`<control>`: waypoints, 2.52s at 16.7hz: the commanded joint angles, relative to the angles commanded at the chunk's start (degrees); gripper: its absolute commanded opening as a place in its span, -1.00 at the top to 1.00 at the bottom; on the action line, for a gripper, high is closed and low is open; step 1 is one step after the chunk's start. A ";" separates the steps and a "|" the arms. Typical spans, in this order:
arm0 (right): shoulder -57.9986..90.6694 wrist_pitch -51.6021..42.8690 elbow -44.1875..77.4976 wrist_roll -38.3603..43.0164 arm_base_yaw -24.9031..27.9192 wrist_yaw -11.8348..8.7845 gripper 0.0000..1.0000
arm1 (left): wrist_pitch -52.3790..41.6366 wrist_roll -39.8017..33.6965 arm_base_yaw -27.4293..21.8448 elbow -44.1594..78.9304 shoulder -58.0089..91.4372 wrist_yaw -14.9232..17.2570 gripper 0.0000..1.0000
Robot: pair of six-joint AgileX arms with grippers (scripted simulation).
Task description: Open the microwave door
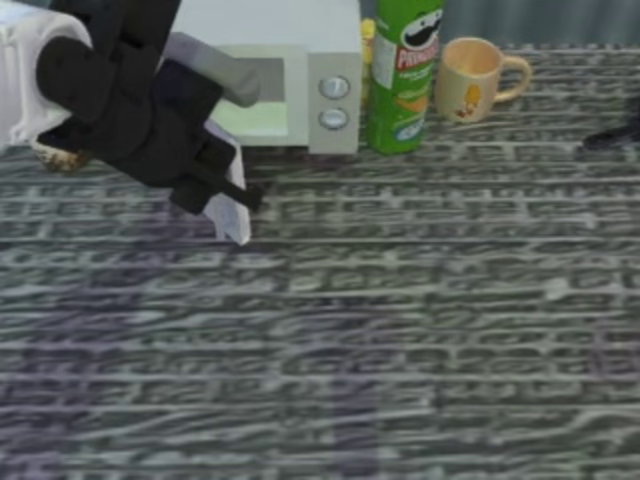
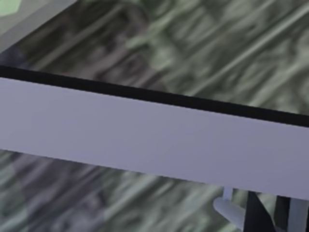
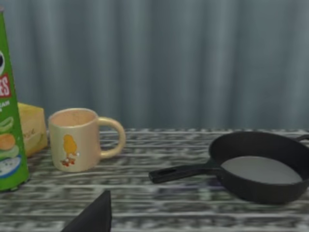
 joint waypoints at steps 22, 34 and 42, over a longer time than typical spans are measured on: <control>0.00 0.00 0.00 0.00 0.00 0.00 -1.00 | -0.77 3.90 1.54 -1.01 -0.83 2.29 1.00; 0.00 0.00 0.00 0.00 0.00 0.00 -1.00 | -1.96 10.34 4.27 -2.44 -2.52 5.58 1.00; 0.00 0.00 0.00 0.00 0.00 0.00 -1.00 | -1.96 10.34 4.27 -2.44 -2.52 5.58 1.00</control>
